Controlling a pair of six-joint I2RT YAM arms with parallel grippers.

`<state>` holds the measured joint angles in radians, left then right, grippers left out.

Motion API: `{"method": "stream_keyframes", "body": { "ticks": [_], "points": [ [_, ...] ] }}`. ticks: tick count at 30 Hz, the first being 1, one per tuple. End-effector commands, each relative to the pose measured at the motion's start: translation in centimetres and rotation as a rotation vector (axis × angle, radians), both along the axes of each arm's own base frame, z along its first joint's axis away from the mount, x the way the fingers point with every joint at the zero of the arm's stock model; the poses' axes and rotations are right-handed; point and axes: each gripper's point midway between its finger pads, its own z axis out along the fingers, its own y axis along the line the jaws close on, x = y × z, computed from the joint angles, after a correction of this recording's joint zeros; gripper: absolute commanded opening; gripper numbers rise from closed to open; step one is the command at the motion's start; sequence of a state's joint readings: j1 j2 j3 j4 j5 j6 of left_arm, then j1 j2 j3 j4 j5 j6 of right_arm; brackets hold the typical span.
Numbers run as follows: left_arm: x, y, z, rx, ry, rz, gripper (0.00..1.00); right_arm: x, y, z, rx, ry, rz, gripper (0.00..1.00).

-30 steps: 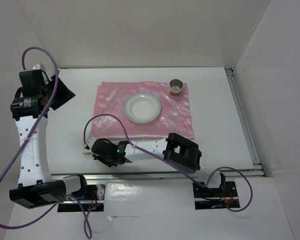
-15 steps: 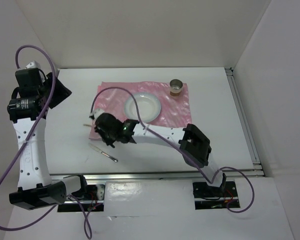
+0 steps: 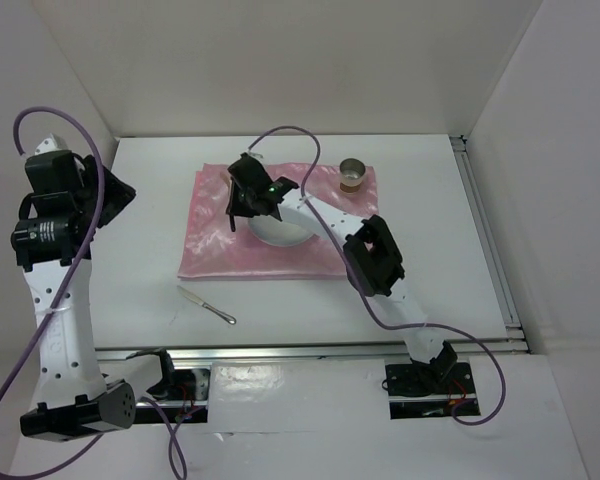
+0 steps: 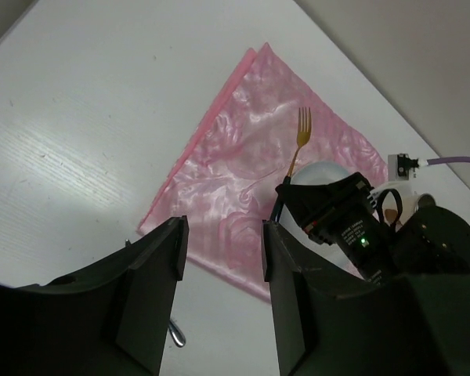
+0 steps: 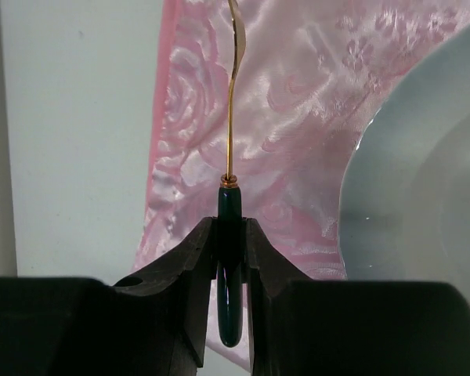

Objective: Set the dinner table for one person

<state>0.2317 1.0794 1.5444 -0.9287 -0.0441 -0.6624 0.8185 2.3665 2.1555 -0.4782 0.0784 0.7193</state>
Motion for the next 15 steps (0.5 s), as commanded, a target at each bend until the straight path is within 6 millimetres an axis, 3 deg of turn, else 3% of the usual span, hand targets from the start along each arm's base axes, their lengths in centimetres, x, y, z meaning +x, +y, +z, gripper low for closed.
{"method": "stream_keyframes", "body": {
  "ticks": [1,3,8,13,15],
  "points": [
    [-0.3,0.0,-1.3,-0.022,0.029,0.012,0.59,-0.3,1.8,0.6,0.078,0.05,-0.046,0.0],
    [-0.6,0.0,-1.6,-0.018,0.033,0.02,0.59,-0.1,2.1,-0.4,0.096,0.078,-0.073,0.0],
    [-0.9,0.1,-1.8,-0.001,0.037,0.01,0.59,0.1,2.6,-0.8,0.136,0.114,-0.118,0.0],
    [-1.1,0.2,-1.5,0.015,0.032,0.013,0.59,-0.2,2.8,-3.6,0.129,0.172,-0.136,0.0],
    [-1.3,0.2,-1.3,0.017,0.023,0.013,0.59,-0.4,2.6,-4.5,0.118,0.189,-0.145,0.05]
  ]
}}
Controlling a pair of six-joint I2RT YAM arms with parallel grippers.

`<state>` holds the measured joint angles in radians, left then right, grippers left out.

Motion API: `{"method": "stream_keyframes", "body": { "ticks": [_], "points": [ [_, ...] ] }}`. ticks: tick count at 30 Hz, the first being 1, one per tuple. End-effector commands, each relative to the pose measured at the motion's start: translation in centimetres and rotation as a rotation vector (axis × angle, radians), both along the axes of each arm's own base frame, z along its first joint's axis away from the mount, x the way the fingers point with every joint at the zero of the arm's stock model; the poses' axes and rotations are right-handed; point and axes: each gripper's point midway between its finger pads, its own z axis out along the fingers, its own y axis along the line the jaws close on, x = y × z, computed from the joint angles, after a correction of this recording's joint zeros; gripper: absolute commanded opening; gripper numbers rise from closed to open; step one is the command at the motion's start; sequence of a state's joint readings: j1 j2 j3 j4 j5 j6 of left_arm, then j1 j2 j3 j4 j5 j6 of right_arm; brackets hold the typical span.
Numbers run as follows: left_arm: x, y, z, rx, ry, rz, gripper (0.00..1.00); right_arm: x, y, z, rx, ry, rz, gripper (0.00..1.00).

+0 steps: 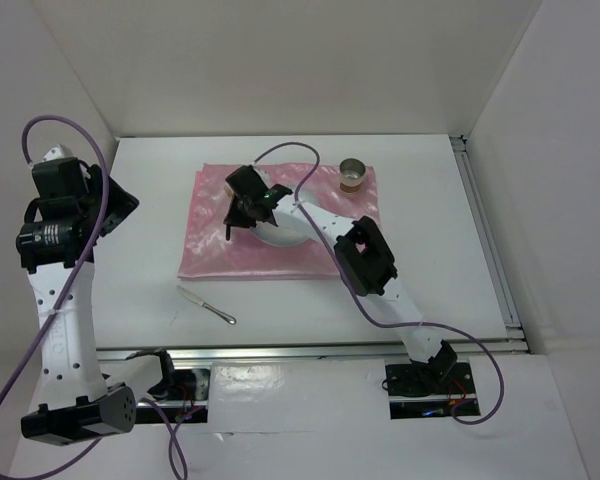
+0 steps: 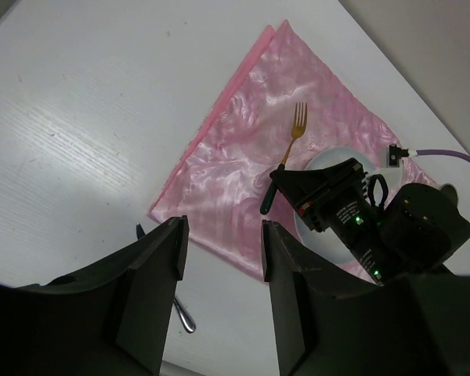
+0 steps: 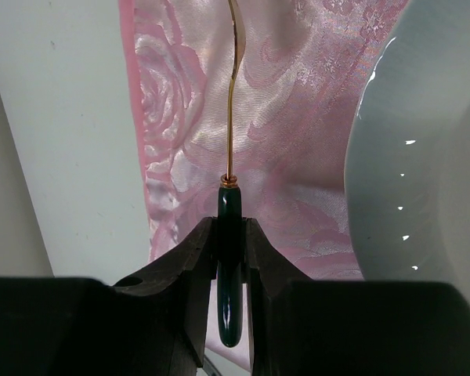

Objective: Set the dinner table for one person

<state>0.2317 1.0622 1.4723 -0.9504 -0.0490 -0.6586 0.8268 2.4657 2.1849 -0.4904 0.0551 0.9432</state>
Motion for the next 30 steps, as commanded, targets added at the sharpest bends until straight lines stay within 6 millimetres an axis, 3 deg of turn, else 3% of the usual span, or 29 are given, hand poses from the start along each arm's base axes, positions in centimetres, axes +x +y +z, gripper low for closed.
{"method": "stream_keyframes", "body": {
  "ticks": [1,10,11,12,14,15,18,22,23,25,26,27,28,29,30],
  "points": [
    [-0.5,0.3,1.1,0.028,-0.044,0.01,0.59,0.3,1.1,-0.1,0.048,0.012,-0.031,0.08],
    [-0.6,0.5,1.1,0.04,-0.041,0.013,0.59,0.1,1.3,-1.4,0.044,0.027,-0.022,0.23],
    [-0.6,0.7,1.1,0.053,-0.037,0.017,0.59,-0.3,1.6,-1.4,0.044,0.027,-0.013,0.39],
    [-0.6,0.7,1.1,0.053,-0.037,0.017,0.59,-0.3,1.6,-1.6,0.045,0.026,-0.013,0.48],
    [-0.6,0.7,0.7,0.051,-0.028,0.017,0.59,-0.6,1.6,-2.2,0.041,0.029,0.0,0.62],
    [-0.6,0.7,0.7,0.051,-0.028,0.017,0.59,-0.5,1.9,-1.4,0.062,0.021,0.008,0.66],
    [-0.6,0.7,0.7,0.051,-0.028,0.017,0.59,-1.0,2.3,-1.2,0.063,0.011,0.024,0.68],
    [-0.6,0.7,0.3,0.049,-0.019,0.017,0.59,-2.2,3.0,1.4,0.086,-0.028,0.059,0.66],
    [-0.5,0.7,0.5,0.051,-0.028,0.017,0.59,-2.1,2.9,3.2,0.106,-0.054,0.053,0.65],
    [-0.5,0.7,0.5,0.051,-0.028,0.017,0.59,-3.5,3.1,3.8,0.095,-0.062,0.076,0.65],
    [-0.3,0.8,0.6,0.058,-0.026,0.012,0.59,-3.5,2.8,5.7,0.105,-0.093,0.071,0.65],
    [-0.2,0.8,0.8,0.06,-0.035,0.012,0.59,-5.0,3.0,5.6,0.086,-0.096,0.095,0.64],
    [-0.2,0.8,1.2,0.062,-0.044,0.012,0.59,-5.1,2.5,6.0,0.078,-0.107,0.093,0.64],
    [-0.2,0.8,1.2,0.062,-0.044,0.012,0.59,-5.8,2.5,8.5,0.103,-0.148,0.088,0.64],
    [0.0,0.9,1.3,0.063,-0.046,0.012,0.59,-7.1,2.2,7.8,0.066,-0.159,0.121,0.64]
  ]
}}
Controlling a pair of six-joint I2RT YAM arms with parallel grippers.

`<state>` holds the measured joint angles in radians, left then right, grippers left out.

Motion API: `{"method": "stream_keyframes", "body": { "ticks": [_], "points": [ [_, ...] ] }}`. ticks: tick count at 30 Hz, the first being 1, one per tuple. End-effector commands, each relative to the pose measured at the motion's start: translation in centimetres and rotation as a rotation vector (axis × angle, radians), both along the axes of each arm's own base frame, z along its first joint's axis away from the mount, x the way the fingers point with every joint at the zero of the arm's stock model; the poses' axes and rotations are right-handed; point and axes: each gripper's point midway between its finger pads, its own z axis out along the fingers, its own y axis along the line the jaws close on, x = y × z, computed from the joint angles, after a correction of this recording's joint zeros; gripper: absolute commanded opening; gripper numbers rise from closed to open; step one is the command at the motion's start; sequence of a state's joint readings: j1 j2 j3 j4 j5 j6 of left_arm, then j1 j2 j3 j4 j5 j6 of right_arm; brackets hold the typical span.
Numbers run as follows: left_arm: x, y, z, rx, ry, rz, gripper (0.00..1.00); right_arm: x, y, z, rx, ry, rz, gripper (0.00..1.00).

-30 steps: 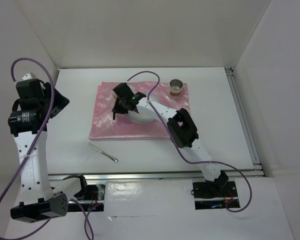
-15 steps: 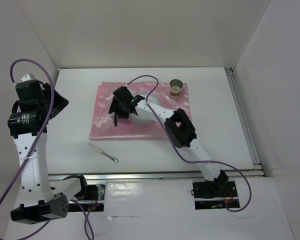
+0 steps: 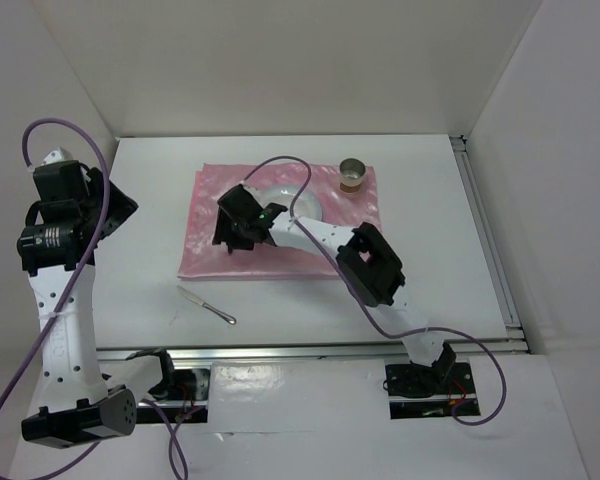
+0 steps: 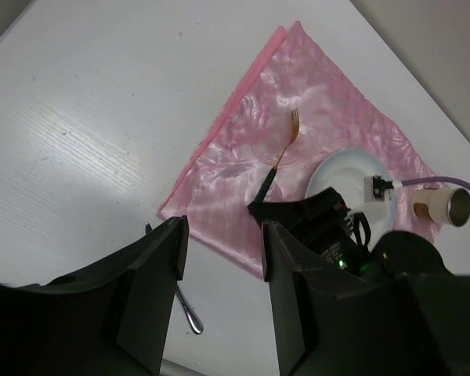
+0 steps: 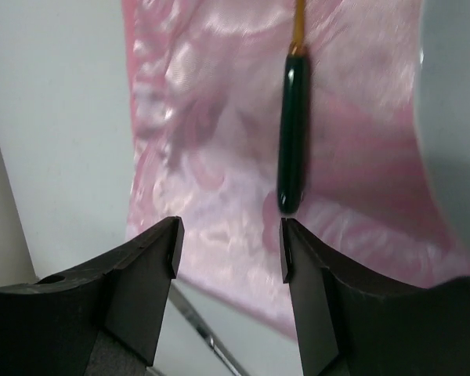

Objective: Set the dinner table for one person

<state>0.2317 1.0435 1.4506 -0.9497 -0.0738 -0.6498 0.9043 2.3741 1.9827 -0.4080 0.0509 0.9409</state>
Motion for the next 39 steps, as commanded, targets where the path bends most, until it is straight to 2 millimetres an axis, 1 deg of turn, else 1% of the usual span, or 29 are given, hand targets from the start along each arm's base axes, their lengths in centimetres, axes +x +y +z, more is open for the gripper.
{"method": "stream_keyframes", "body": {
  "ticks": [1,2,3,4,5,6,7,8,9,10,12,13,14,15,16,17,18,19,20,21,22,24,26,28,30,31,36,38,39],
  "points": [
    [0.5,0.5,1.7,0.043,-0.053,-0.004,0.59,-2.3,0.6,9.6,0.08,-0.191,0.05,0.64],
    [0.5,0.5,1.7,0.043,-0.053,-0.004,0.59,-2.7,0.1,11.5,0.083,-0.239,0.053,0.64],
    [0.5,0.5,2.2,0.045,-0.063,-0.004,0.59,-3.3,0.0,11.6,0.052,-0.282,0.107,0.64],
    [0.9,0.6,2.1,0.046,-0.063,-0.004,0.59,-4.7,-0.3,10.5,0.006,-0.294,0.162,0.64],
    [0.9,0.6,2.1,0.046,-0.063,-0.004,0.59,-4.8,-0.7,10.4,-0.025,-0.328,0.201,0.62],
    [0.9,0.6,2.5,0.048,-0.072,-0.004,0.59,-6.1,-0.6,10.6,-0.039,-0.352,0.271,0.62],
    [0.9,0.6,2.5,0.048,-0.072,-0.004,0.59,-7.0,-1.2,8.8,-0.114,-0.384,0.372,0.62],
    [0.9,0.6,2.5,0.048,-0.072,-0.004,0.59,-7.3,-1.4,8.8,-0.13,-0.403,0.422,0.62],
    [0.9,0.6,2.5,0.048,-0.072,-0.004,0.59,-8.5,-1.6,8.1,-0.141,-0.38,0.503,0.65],
    [1.0,0.6,2.6,0.05,-0.081,-0.003,0.59,-9.0,-1.7,7.3,-0.161,-0.377,0.559,0.68],
    [1.0,0.6,2.6,0.05,-0.081,-0.003,0.59,-10.8,-2.1,5.8,-0.25,-0.404,0.703,0.74],
    [1.0,0.6,2.6,0.05,-0.081,-0.003,0.59,-11.0,-2.0,5.1,-0.296,-0.433,0.724,0.79],
    [1.3,0.2,2.5,0.038,-0.086,-0.024,0.59,-12.6,-1.9,3.9,-0.36,-0.467,0.8,0.79],
    [1.3,0.2,2.5,0.038,-0.086,-0.024,0.59,-13.3,-1.6,3.9,-0.366,-0.484,0.833,0.79],
    [1.2,0.0,2.3,0.031,-0.091,-0.036,0.59,-13.7,-1.8,2.7,-0.405,-0.483,0.847,0.79],
    [1.2,-0.1,1.8,0.02,-0.079,-0.031,0.59,-14.1,-1.4,2.8,-0.396,-0.493,0.853,0.79],
    [1.2,-0.1,1.8,0.02,-0.079,-0.031,0.59,-14.6,-1.2,2.1,-0.406,-0.491,0.874,0.79],
    [1.2,-0.1,1.4,0.018,-0.071,-0.031,0.59,-14.6,-1.2,1.6,-0.413,-0.484,0.877,0.79],
    [1.2,-0.1,1.4,0.018,-0.07,-0.031,0.59,-15.3,-1.0,1.0,-0.418,-0.478,0.894,0.77],
    [1.1,-0.3,1.7,0.015,-0.08,-0.039,0.59,-15.2,-0.7,1.1,-0.415,-0.481,0.893,0.75],
    [1.1,-0.3,1.7,0.015,-0.081,-0.039,0.59,-15.8,-0.4,1.1,-0.416,-0.49,0.911,0.75],
    [1.1,-0.4,1.3,0.015,-0.071,-0.053,0.59,-16.2,-0.1,-0.1,-0.427,-0.478,0.928,0.74],
    [1.1,-0.4,1.3,0.015,-0.071,-0.053,0.59,-16.8,0.1,-0.6,-0.435,-0.479,0.949,0.72],
    [1.1,-0.4,1.3,0.015,-0.071,-0.053,0.6,-16.8,0.1,-0.6,-0.435,-0.479,0.95,0.71],
    [1.1,-0.4,1.3,0.015,-0.071,-0.053,0.6,-17.5,0.4,-1.9,-0.434,-0.46,0.963,0.69],
    [1.1,-0.4,1.0,0.013,-0.062,-0.053,0.6,-17.2,0.6,-2.0,-0.442,-0.466,0.955,0.67],
    [1.1,-0.6,1.0,0.008,-0.064,-0.06,0.6,-16.8,0.8,-4.1,-0.472,-0.44,0.938,0.57],
    [1.1,-0.6,1.0,0.008,-0.064,-0.06,0.6,-16.7,1.0,-4.0,-0.466,-0.447,0.935,0.55],
    [1.1,-0.4,1.0,0.013,-0.062,-0.053,0.6,-16.9,0.7,-4.5,-0.474,-0.438,0.939,0.55]
  ]
}}
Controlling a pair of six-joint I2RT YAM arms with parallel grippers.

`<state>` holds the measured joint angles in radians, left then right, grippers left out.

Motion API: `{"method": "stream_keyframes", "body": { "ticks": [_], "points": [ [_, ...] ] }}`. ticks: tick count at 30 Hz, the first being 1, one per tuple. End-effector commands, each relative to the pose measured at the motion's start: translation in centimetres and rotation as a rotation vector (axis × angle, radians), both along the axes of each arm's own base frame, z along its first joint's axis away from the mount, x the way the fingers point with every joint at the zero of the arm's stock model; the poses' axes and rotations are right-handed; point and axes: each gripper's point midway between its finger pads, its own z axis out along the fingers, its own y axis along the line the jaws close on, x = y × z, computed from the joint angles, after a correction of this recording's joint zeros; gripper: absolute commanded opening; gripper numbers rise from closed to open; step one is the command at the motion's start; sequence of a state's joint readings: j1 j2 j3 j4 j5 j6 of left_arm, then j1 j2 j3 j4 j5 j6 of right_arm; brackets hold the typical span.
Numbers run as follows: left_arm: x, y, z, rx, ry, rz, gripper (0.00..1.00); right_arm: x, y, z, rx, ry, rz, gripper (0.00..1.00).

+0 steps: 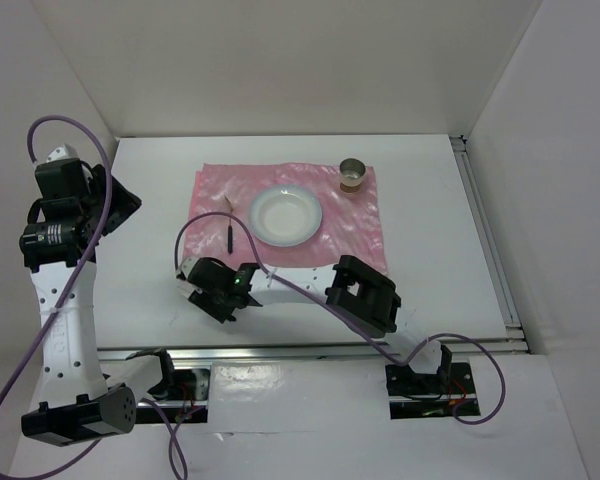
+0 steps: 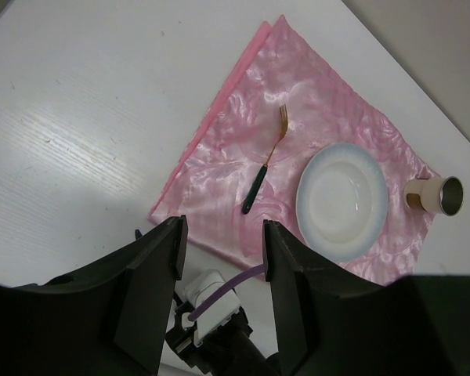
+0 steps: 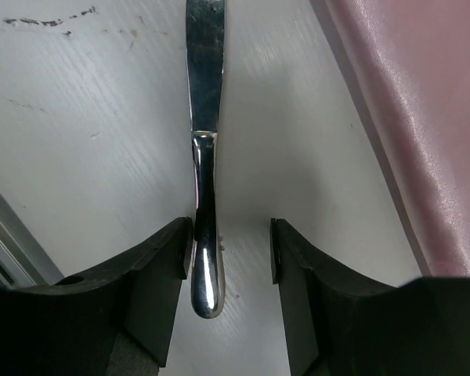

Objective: Set the dinner table for one person

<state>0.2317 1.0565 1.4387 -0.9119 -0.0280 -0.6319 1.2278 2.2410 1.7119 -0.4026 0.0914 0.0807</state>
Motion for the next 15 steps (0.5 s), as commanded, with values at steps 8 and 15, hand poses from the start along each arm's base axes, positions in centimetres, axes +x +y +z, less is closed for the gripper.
{"method": "stream_keyframes", "body": {
  "ticks": [8,15],
  "points": [
    [0.2,0.1,0.8,0.019,-0.046,-0.004,0.6,-0.5,0.1,-1.8,-0.036,-0.027,-0.028,0.38],
    [0.2,0.1,0.8,0.019,-0.046,-0.004,0.6,-1.4,0.1,-2.9,-0.082,-0.053,-0.022,0.35]
  ]
}}
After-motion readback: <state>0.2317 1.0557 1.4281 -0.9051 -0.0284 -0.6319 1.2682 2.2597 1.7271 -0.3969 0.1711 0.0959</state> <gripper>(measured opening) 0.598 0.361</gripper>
